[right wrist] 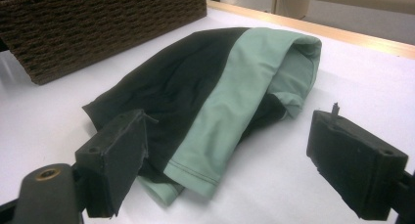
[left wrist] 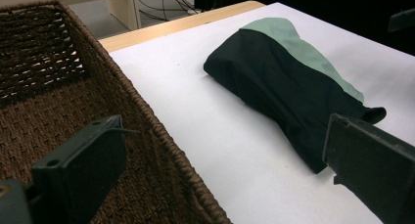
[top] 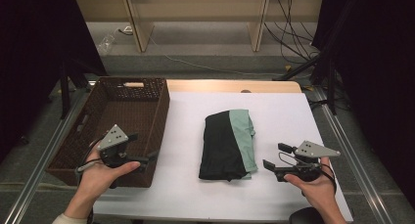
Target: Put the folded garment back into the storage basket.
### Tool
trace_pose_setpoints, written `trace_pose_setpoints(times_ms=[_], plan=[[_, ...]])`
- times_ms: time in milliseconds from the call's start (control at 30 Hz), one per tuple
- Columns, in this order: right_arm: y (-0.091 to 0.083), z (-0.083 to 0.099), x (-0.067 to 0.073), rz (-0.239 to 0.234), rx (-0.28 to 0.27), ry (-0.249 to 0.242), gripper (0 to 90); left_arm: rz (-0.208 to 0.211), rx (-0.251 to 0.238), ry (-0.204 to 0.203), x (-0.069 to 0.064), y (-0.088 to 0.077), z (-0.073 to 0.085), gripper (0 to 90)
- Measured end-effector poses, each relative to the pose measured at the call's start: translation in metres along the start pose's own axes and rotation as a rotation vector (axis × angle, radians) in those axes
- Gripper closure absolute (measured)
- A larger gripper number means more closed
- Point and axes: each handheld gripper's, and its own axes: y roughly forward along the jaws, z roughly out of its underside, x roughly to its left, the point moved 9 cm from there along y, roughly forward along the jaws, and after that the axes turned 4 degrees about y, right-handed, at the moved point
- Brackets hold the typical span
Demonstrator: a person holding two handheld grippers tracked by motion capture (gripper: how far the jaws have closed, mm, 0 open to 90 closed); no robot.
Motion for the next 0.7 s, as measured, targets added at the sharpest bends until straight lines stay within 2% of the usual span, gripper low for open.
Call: trace_pose_setpoints(times_ms=[167,367,500,700], plan=[[0.0,0.0,0.001,-0.001,-0.001,-0.001,15.9,0.02,0.001,0.013,-0.007,0.004,-0.004,2.0],[0.0,-0.001,0.001,0.004,0.0,0.002,15.8,0.027,0.008,0.013,-0.01,0.007,-0.006,2.4],[0.0,0.0,0.001,0.006,0.004,0.001,15.8,0.042,0.009,0.002,-0.013,0.011,-0.013,2.5],[0.0,0.0,0.002,0.006,0.007,0.0,15.8,0.056,0.009,0.01,-0.018,0.016,-0.019,2.9]])
